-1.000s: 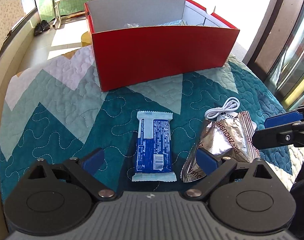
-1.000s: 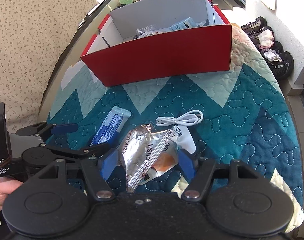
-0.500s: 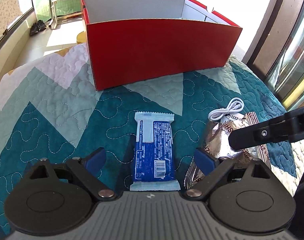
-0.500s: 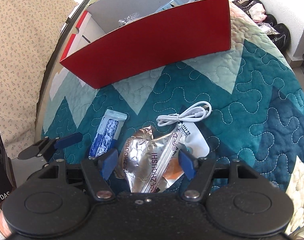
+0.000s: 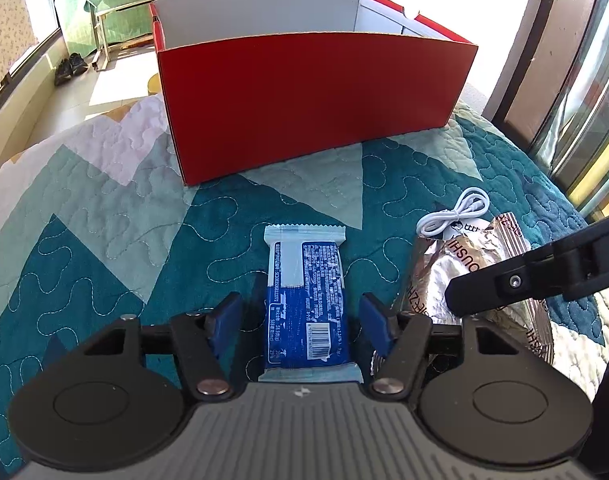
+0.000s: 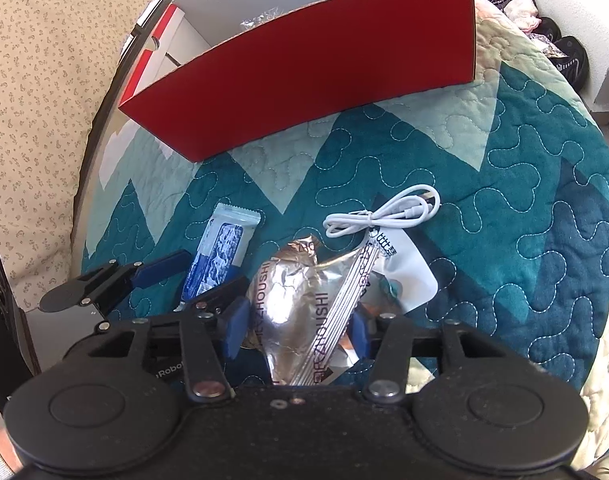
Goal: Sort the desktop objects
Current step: 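Close the left gripper on the blue snack bar while the right grips the silver pouch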
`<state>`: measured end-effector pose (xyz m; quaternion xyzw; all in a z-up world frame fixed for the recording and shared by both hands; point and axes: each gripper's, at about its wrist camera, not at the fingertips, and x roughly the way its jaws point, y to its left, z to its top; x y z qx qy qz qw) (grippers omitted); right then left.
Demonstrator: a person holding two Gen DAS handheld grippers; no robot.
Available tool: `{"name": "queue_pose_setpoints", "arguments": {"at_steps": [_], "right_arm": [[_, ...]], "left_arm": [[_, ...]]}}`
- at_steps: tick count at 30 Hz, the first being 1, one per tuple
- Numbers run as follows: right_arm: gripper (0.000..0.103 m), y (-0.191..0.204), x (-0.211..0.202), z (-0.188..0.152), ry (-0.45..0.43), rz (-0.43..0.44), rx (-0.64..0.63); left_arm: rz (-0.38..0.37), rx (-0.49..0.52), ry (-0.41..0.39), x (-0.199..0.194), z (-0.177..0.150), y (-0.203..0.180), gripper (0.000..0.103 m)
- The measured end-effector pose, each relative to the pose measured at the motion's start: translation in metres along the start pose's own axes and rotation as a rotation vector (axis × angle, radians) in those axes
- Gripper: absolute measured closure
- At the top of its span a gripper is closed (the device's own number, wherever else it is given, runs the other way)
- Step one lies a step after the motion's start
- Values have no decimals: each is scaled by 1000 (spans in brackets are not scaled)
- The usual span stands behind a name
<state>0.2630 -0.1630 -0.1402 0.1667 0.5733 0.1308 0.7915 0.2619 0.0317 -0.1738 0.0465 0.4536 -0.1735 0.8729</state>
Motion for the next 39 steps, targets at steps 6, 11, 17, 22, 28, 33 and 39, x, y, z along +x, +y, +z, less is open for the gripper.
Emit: {"name": "queue_pose_setpoints", "arguments": {"at_steps": [6,11,17,22,28,33,39], "right_arm": [[58,-1,-1,0,-2,0,-4],[62,2,-3,0,-5,2,-15],[64,5,-9,-2,-14,-3,-35],[65,3,-17,-4,-23,5,-31],[65,1,-30,-8,-42,12,-36],[65,2,-42,-11,-62,32,-36],[65,9,-62,-14,-96,31,-93]], "left_arm": [[9,21,-3,-1,0,-3,63],[11,18,2,-2,0,-4,67],[6,12,9,-5,-1,-4,67],[-5,3,3,-10,0,-6,67],[-8,-14,-10,-23,4,-11,67],[-13,-62,-26,-40,7,-14,67],[-20,-129,-49,-67,10,-18,67]]}}
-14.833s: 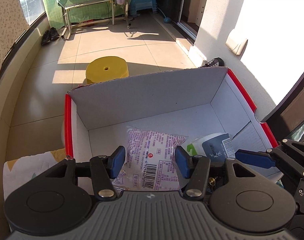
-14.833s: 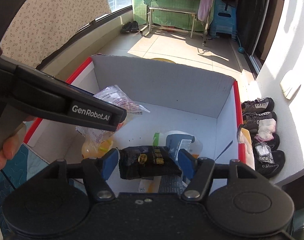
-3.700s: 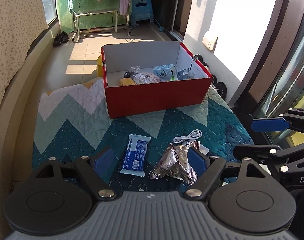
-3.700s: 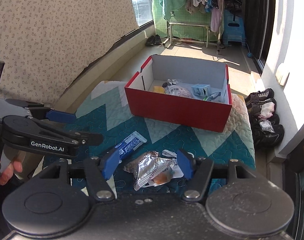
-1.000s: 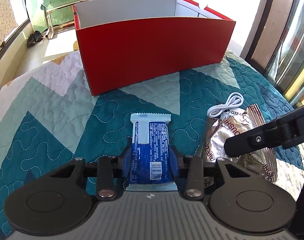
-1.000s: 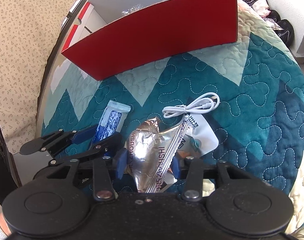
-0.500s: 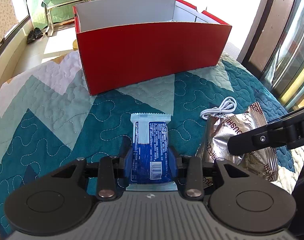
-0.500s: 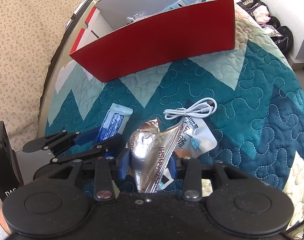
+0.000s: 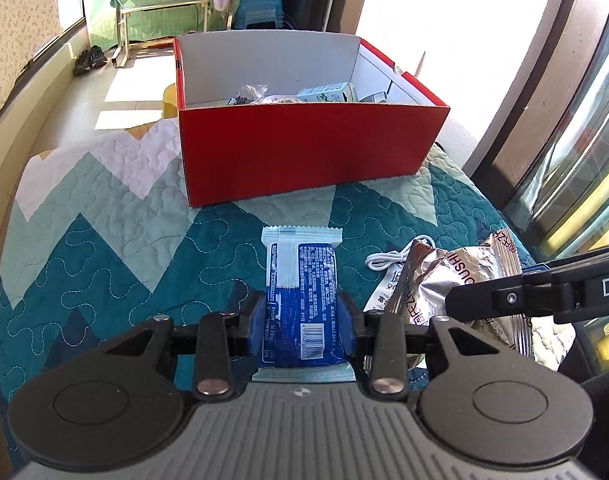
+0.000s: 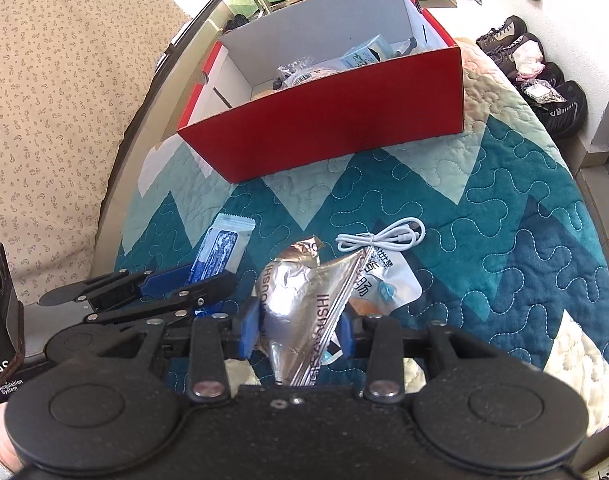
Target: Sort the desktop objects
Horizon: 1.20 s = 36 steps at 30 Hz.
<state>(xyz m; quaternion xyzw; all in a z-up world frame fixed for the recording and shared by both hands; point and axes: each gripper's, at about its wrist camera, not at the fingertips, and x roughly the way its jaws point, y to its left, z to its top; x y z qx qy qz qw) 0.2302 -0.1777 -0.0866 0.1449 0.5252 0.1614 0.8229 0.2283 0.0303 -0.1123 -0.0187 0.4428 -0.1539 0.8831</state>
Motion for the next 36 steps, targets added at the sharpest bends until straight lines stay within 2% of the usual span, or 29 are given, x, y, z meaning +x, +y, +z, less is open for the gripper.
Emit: {"name": "queue_pose_setpoints", "arguments": {"at_steps": [7,17,25,36], "right_arm": [[65,9,-29,2,-46,-8,-90],[65,34,-62,6,-140,-74,-295],[65,31,-73,40,-200,-106,-328],[65,29,-73,94,-281,-156,-389]], "left_arm": [[-5,-42,-27,-30,10,-14,67],[2,-64,-35,-56,35,-32,67],[40,-36,-54,-59,67,-40,67],[23,-23,-79,-49,133,-31,67]]}}
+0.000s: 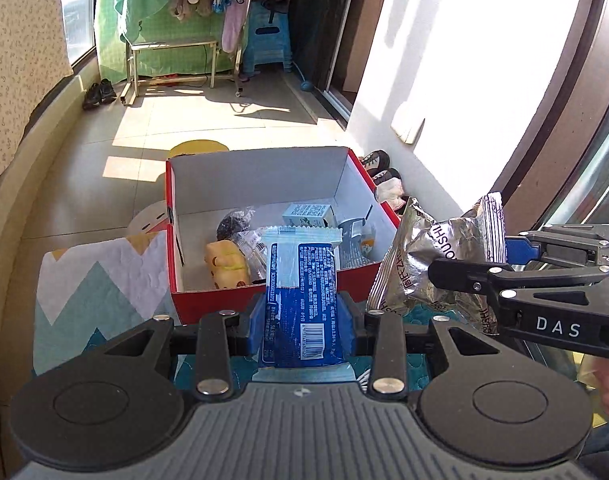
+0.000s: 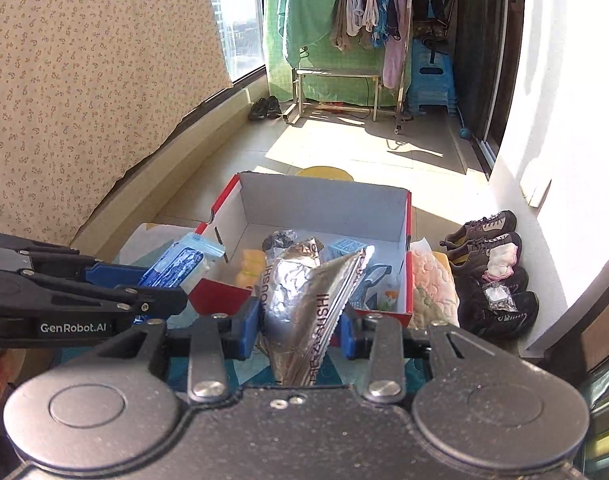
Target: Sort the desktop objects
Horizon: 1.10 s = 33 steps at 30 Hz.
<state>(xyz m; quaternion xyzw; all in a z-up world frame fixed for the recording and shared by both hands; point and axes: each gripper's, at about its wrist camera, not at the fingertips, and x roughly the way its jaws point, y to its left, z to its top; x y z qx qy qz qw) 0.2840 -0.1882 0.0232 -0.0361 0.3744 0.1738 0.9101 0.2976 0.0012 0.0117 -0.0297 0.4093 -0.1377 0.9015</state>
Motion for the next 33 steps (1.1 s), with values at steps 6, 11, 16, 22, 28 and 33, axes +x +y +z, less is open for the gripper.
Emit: {"name": "queue_pose_setpoints", "arguments": {"at_steps": [6,11,16,22,28,33], "right_arm": [[65,-9,18,18,-9,-37,-19],[65,-11,36,29,-13,-76,-60],[65,-9,64,36,13,-111,-93],[65,-9,96,37,43,-119,-99],[65,-9,123,36,70,-121,-112],[65,-7,144,34,93,-122,-123]], "left_arm": [[34,48,-3,19,29,3,67],[61,75,26,44,43,8,67],[88,82,60,72,51,15,67],[111,77,102,107,53,28,67],[124,69,137,136,53,38,67],[144,65,153,157,51,44,67]]}}
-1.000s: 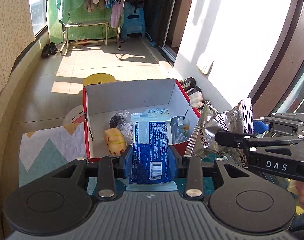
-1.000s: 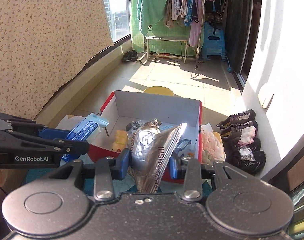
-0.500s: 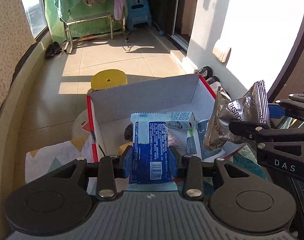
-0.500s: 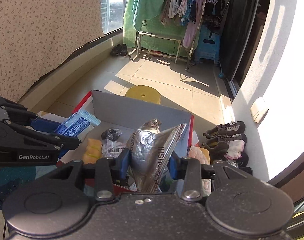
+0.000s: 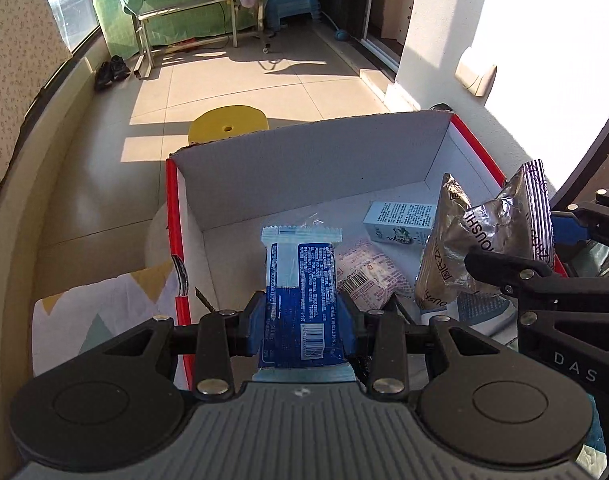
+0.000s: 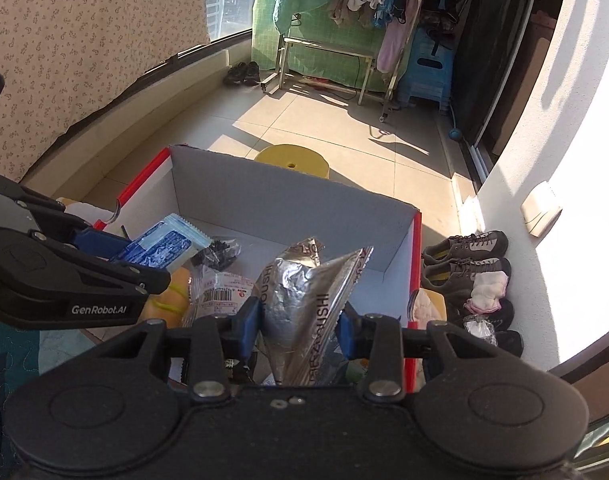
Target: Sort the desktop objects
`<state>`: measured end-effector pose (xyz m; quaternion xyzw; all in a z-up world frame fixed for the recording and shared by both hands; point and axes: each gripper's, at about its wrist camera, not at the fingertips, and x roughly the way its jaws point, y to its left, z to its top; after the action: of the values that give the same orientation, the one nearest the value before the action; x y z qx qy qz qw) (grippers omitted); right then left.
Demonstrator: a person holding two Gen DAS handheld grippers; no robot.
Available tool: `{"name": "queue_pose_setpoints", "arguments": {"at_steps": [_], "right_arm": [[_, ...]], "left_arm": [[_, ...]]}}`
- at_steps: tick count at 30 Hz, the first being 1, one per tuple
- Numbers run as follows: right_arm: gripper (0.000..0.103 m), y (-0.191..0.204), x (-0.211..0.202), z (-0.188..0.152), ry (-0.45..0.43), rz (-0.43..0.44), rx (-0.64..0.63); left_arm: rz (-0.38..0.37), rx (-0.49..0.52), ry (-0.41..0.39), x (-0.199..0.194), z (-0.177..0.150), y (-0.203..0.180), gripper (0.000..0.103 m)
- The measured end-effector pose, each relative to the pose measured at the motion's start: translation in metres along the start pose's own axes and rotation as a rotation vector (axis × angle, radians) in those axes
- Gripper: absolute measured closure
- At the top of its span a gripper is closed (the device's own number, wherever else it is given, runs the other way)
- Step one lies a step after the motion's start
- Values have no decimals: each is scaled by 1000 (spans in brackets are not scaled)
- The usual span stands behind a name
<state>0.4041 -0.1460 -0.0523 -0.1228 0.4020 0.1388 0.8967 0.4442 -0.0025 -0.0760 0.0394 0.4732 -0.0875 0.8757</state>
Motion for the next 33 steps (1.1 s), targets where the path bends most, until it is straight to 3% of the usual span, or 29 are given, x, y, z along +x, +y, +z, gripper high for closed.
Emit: {"name": "queue_pose_setpoints", "arguments": {"at_steps": [17,24,27,29,33], "right_arm": [[65,2,36,-10,59,12,16],[58,-2,36,-9,78,0,37],[44,-4,32,-10,70,-7,40],[44,-6,28,-11,66,-9,48],[44,-11,17,-10,53,5,65]], "left_arm": [[2,29,55,40,-8,-9,67],[-7,37,38,35,-10,-9,66],[0,31,26,30,-10,-10,53],[3,17,16,25,-10,-9,43],[-3,4,6,15,-9,-7,43]]}}
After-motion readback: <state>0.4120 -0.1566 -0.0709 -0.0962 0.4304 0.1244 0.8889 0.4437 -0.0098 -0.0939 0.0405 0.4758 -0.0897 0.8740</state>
